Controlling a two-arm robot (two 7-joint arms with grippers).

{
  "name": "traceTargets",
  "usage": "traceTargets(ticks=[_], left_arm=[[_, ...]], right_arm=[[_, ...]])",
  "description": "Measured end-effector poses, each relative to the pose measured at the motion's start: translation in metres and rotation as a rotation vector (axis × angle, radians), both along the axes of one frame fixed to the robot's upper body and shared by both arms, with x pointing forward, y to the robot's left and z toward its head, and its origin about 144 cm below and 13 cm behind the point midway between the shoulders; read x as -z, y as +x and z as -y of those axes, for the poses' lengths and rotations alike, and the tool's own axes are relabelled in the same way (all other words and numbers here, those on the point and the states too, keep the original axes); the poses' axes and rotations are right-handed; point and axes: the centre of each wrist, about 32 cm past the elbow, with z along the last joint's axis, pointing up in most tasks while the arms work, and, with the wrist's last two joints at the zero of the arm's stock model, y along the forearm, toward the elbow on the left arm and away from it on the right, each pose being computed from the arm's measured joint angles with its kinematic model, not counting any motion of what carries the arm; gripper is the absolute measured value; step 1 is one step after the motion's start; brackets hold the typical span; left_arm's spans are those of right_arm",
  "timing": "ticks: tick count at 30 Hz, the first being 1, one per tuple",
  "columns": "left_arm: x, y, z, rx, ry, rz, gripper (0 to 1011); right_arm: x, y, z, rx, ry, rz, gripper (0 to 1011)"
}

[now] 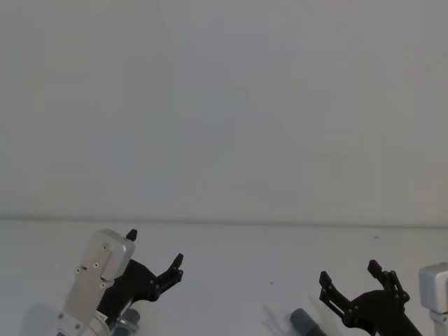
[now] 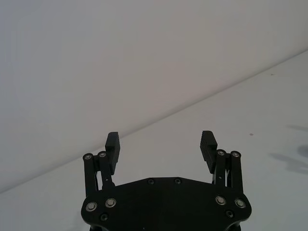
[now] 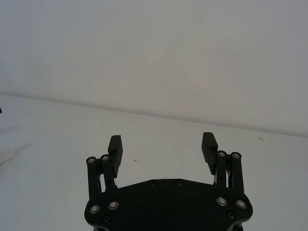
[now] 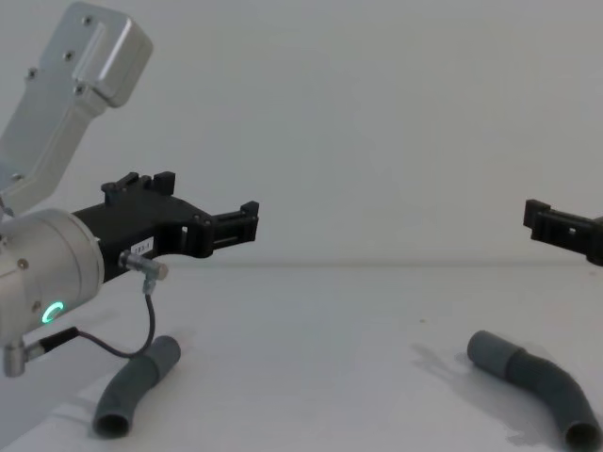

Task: Use both hands to pick up one end of the pipe from the table, align the ends, and insert them.

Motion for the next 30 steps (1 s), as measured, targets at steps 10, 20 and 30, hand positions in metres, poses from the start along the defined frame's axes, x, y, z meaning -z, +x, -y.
traceTargets(ticks=[10,20,30], left_arm=[[0.0,0.0,0.0,0.0,0.0,0.0,1001],[0.0001,0.0,0.0,0.0,0.0,0.0,1001],[-0.0036,-0.0054,-0.0001,-0.013,0.002,-0.045,1001]], right_arm=[[0.0,0.0,0.0,0.0,0.0,0.0,1000],[0.0,0.0,0.0,0.0,0.0,0.0,1001],[0.0,0.0,0.0,0.0,0.0,0.0,1001]])
